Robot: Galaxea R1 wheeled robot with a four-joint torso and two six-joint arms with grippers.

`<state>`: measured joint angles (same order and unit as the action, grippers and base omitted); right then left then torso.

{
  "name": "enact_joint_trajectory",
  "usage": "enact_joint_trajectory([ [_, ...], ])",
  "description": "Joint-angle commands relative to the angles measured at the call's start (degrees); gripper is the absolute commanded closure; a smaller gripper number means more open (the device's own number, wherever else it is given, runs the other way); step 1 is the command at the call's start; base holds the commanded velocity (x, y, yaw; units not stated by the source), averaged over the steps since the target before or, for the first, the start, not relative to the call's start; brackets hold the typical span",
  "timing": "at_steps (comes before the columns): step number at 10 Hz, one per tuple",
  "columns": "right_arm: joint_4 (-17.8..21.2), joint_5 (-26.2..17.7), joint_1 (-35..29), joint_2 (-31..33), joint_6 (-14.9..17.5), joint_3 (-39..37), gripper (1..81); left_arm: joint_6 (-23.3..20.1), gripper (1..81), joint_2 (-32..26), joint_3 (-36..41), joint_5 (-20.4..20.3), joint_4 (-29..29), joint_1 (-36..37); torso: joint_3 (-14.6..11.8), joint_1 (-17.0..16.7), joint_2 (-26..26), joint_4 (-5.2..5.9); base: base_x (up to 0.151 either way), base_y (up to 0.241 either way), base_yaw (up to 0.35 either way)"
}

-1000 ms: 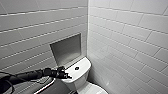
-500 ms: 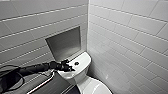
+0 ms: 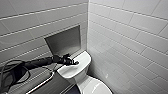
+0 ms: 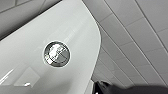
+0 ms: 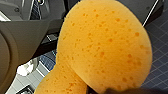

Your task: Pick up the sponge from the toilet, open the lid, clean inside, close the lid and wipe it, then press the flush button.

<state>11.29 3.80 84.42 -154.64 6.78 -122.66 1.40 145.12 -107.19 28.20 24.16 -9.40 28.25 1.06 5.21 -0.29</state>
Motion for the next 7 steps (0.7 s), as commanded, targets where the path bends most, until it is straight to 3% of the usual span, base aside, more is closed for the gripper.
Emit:
enact_joint_trajectory([
  [1, 0.8, -4.8, 0.1, 0.6, 0.0, 0.9, 81.1, 0.0, 81.1, 1.2, -2.7, 2.3, 1.4, 9.7, 0.0, 0.0, 0.0, 0.00, 0.000, 0.000, 0.000],
  [5, 0.8, -4.8, 0.1, 0.5, 0.0, 1.1, 81.1, 0.0, 81.1, 6.3, -10.6, 2.7, 0.4, 13.1, 0.0, 0.0, 0.0, 0.00, 0.000, 0.000, 0.000],
  [7, 0.8, -4.8, 0.1, 0.3, 0.0, 1.0, 81.1, 0.0, 81.1, 7.1, -12.2, 3.1, 0.3, 14.4, 1.8, 0.0, 0.0, 0.00, 0.000, 0.000, 0.000],
])
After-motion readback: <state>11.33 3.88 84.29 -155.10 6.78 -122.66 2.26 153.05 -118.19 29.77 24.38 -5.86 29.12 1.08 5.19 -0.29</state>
